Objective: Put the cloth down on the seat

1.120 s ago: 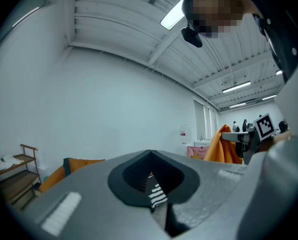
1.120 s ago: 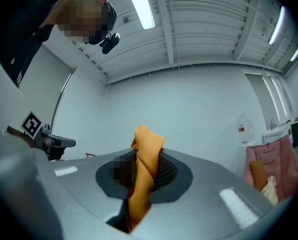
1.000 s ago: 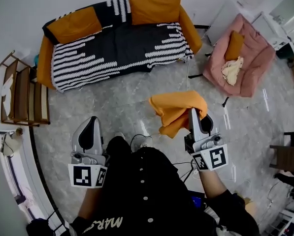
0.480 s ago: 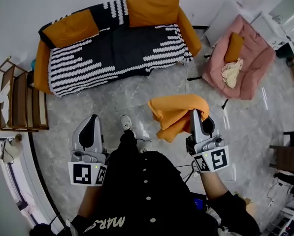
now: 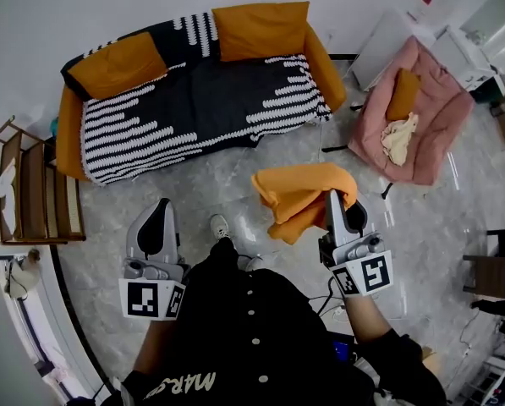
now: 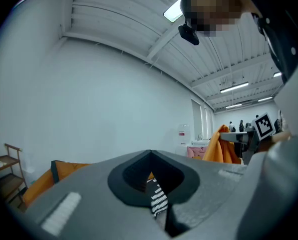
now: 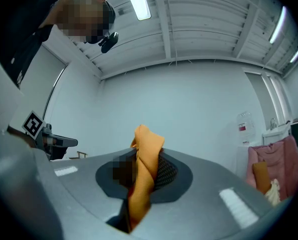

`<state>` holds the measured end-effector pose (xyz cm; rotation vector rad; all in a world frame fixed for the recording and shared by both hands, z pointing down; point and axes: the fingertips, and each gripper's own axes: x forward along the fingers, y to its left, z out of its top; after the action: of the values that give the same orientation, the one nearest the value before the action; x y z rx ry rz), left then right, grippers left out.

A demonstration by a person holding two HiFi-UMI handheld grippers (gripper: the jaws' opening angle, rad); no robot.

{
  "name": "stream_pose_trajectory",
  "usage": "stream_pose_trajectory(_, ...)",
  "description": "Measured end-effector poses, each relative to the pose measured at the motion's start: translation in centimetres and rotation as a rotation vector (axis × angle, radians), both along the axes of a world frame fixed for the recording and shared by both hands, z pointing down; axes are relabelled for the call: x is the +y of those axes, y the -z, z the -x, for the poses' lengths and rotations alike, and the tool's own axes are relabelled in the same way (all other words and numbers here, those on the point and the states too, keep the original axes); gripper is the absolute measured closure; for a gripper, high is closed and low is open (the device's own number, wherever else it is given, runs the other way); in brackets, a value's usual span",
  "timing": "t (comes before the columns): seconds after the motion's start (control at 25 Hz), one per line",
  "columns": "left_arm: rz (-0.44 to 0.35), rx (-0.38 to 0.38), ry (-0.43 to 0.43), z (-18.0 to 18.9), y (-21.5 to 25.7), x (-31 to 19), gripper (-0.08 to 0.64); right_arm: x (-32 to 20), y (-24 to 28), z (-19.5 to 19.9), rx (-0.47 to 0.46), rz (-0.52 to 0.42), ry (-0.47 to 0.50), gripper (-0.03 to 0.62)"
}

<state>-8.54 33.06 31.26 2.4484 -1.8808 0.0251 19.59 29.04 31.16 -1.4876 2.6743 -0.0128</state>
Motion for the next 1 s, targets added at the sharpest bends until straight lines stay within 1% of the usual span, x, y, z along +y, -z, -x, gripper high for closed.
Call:
stream_pose_trajectory(0.2, -0.008, 0.014, 0.000, 1.2, 0.0, -3.8, 0.560, -3.6, 0.5, 1.1, 0.009, -0.008, -0.007, 0.529)
stream_pose_trajectory(0.4, -0.015, 0.023, -0.023, 1.9, 0.2, -7.6, 0.560, -7.2, 1.0, 2.1, 0.017, -0.018, -0.023, 0.529)
stream_pose_trajectory(0.6, -0.019, 0.024, -0.030, 4.3, 0.5, -11.1, 0.560, -10.5, 1.2, 4.1, 0.010, -0.017, -0.042, 0.529)
stream_pose_trajectory(1.0, -0.022, 0.034, -0.066, 8.3, 0.0, -15.2, 0.560, -14.2, 1.5, 8.0, 0.025, -0.020, -0.075, 0.529)
